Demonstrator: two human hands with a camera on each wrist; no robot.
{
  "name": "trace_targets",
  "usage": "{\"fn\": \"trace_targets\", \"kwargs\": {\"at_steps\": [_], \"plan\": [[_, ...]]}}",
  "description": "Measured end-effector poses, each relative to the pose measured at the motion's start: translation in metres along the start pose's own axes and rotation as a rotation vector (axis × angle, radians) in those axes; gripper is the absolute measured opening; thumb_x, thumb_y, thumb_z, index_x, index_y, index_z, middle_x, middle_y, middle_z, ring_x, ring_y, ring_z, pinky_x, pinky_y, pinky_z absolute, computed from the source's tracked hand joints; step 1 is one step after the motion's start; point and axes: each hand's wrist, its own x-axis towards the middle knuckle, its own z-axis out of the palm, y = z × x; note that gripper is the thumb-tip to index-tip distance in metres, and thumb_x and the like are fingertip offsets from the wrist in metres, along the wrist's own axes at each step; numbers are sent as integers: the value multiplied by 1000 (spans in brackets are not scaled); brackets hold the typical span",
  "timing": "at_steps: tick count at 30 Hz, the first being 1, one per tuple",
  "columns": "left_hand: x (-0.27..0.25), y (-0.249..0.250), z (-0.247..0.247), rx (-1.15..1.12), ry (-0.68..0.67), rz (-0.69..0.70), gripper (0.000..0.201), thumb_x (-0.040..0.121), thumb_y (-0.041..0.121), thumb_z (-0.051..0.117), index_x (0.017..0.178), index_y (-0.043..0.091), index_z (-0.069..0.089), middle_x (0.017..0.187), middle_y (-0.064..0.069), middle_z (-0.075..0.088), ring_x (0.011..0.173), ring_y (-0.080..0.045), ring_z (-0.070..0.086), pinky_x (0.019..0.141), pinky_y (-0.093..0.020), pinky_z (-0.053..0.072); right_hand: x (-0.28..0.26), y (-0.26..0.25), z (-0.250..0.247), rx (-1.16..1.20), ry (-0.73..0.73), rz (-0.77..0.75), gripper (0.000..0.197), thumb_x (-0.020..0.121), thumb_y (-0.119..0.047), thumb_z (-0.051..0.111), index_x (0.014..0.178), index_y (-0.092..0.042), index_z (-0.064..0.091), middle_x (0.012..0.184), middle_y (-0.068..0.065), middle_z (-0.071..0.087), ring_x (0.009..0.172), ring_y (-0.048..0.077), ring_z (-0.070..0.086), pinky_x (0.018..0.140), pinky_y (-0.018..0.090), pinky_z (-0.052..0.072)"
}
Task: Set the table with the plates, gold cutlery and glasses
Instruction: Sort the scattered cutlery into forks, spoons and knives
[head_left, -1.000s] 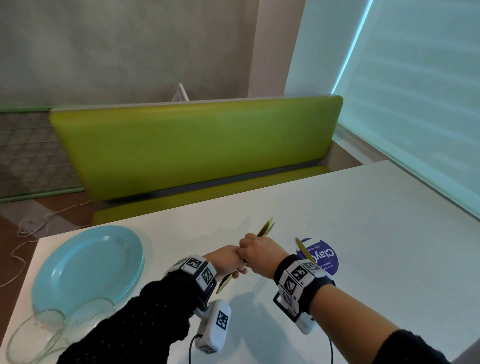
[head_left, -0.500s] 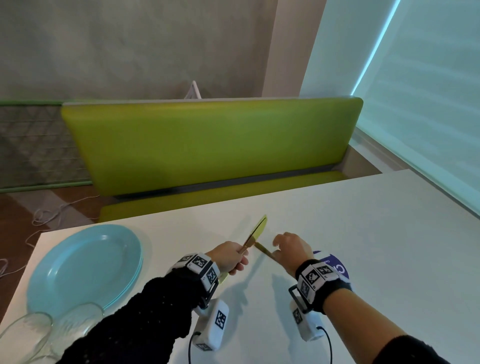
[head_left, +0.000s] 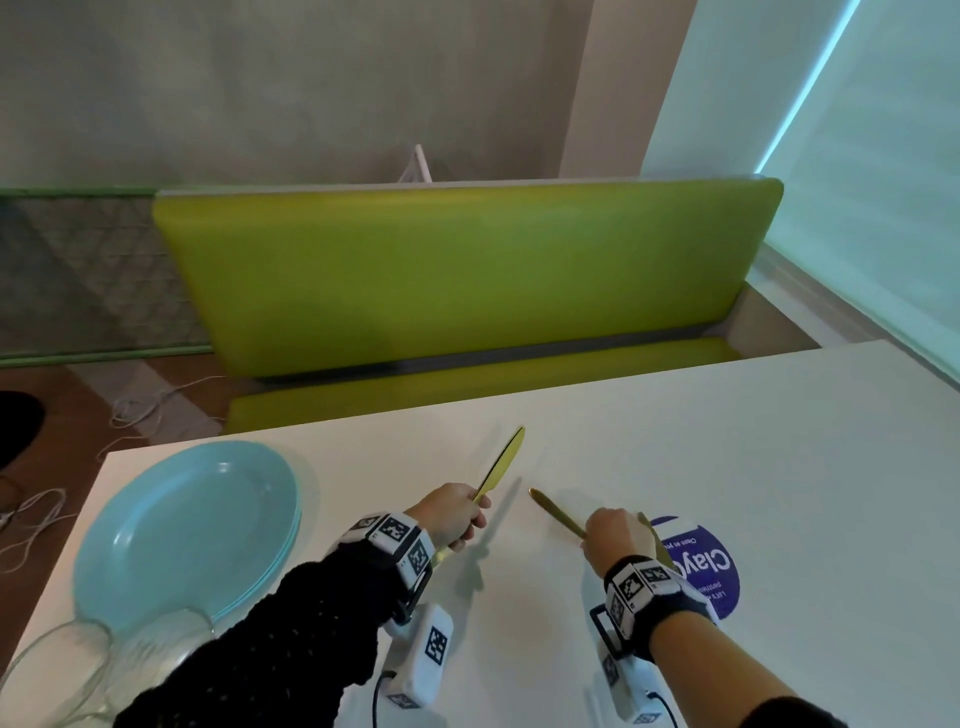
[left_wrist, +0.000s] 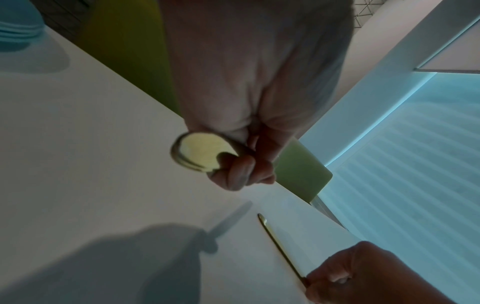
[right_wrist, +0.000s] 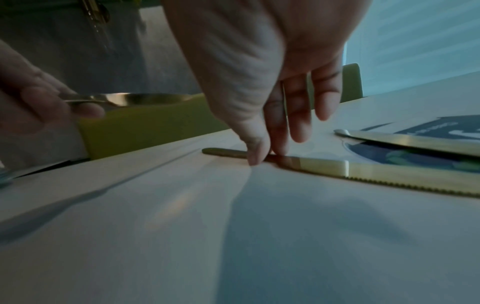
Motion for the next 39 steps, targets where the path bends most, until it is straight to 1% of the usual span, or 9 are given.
{"fn": "trace_targets", "kwargs": {"at_steps": [6, 15, 22, 27, 33, 35, 36, 37, 39], "plan": [[4, 3, 4, 7, -4, 0, 22, 94, 0, 30, 103, 7, 49, 75, -3, 47, 56, -10, 38, 44, -18, 30, -4, -10, -4, 52, -40, 14, 25, 90, -13, 48, 109, -9, 63, 111, 7, 67, 104, 23, 64, 83, 27, 50], [-3, 6, 5, 17, -12, 39, 21, 96, 4, 31, 105, 8, 49, 77, -3, 48, 59, -11, 39, 50, -19, 32, -23, -27, 3, 187, -154, 41, 32, 77, -30, 69, 102, -11, 65, 94, 3, 65, 90, 19, 66, 73, 24, 52], [-10, 3, 4, 49, 8, 57, 20, 95, 5, 32, 104, 9, 50, 77, -3, 49, 60, -12, 39, 51, -20, 32, -39, -33, 7, -19, -98, -101, 25, 85, -17, 54, 108, -13, 64, 108, 5, 67, 101, 22, 64, 80, 27, 50], [-12, 1, 7, 97, 10, 69, 19, 96, 7, 33, 104, 10, 50, 79, -2, 51, 63, -12, 41, 53, -20, 34, -47, -33, 5, -90, -66, -178, 26, 90, -15, 52, 114, -11, 62, 114, 8, 65, 107, 24, 62, 85, 30, 49], [-13, 2, 16, 215, 6, 94, 20, 97, 9, 32, 105, 12, 50, 81, 0, 53, 64, -12, 46, 56, -20, 37, -54, -27, 3, -218, 30, -324, 27, 95, -9, 41, 118, -9, 55, 120, 9, 58, 115, 26, 50, 93, 35, 39], [-13, 2, 18, 249, 13, 102, 21, 96, 9, 31, 104, 13, 50, 80, 1, 54, 65, -11, 47, 55, -19, 37, -57, -26, -3, -227, 98, -394, 23, 93, -9, 44, 112, -9, 57, 114, 9, 60, 110, 27, 51, 91, 36, 39], [-13, 2, 18, 263, 17, 103, 21, 96, 10, 32, 104, 14, 50, 80, 2, 54, 65, -11, 48, 55, -19, 38, -60, -26, -8, -228, 181, -449, 17, 88, -11, 53, 103, -9, 61, 104, 9, 64, 102, 27, 55, 86, 36, 42], [-13, 3, 20, 276, 15, 103, 20, 96, 10, 32, 104, 14, 50, 80, 2, 54, 66, -11, 49, 56, -19, 39, -64, -24, -14, -227, 277, -500, 12, 76, -15, 68, 87, -11, 66, 86, 7, 67, 86, 25, 60, 75, 35, 47], [-13, 2, 23, 281, -1, 99, 20, 96, 9, 33, 105, 14, 50, 81, 2, 55, 67, -11, 50, 58, -19, 40, -65, -21, -15, -228, 363, -557, 26, 39, -20, 86, 51, -18, 62, 50, -2, 57, 51, 17, 57, 49, 25, 45]]}}
